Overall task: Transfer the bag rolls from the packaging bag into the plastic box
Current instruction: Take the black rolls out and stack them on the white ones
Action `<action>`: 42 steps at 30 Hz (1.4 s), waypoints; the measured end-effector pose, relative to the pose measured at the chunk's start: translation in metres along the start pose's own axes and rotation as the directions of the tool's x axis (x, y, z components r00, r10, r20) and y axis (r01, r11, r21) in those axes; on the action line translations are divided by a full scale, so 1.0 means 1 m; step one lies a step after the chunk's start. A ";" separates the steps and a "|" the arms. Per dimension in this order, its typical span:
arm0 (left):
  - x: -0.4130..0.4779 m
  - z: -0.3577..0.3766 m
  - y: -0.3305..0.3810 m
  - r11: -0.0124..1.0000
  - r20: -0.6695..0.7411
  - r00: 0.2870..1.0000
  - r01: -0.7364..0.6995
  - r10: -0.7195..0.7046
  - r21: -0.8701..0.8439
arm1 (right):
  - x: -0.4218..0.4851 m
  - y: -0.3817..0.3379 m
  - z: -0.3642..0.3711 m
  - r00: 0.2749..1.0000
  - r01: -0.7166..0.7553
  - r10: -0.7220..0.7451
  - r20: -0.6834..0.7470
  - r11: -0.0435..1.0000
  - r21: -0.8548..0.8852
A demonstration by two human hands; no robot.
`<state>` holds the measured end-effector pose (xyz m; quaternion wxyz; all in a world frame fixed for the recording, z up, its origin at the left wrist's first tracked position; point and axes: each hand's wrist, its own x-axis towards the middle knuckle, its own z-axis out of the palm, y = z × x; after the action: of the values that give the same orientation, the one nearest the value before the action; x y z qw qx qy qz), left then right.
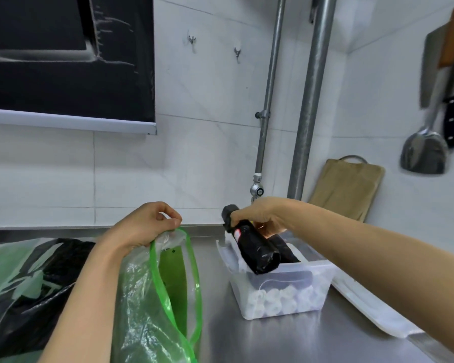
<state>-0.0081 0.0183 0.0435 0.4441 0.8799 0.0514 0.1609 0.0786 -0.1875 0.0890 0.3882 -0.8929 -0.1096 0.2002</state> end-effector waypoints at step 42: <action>-0.001 0.007 0.004 0.997 0.006 0.999 0.040 -0.040 0.073 | 0.063 0.105 -0.060 0.924 -0.192 0.017 -0.382 0.885 -0.424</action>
<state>-0.0068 0.0109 0.0426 0.4148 0.8950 0.0733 0.1468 0.1656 -0.2752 0.0315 0.1708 -0.9847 -0.0296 0.0195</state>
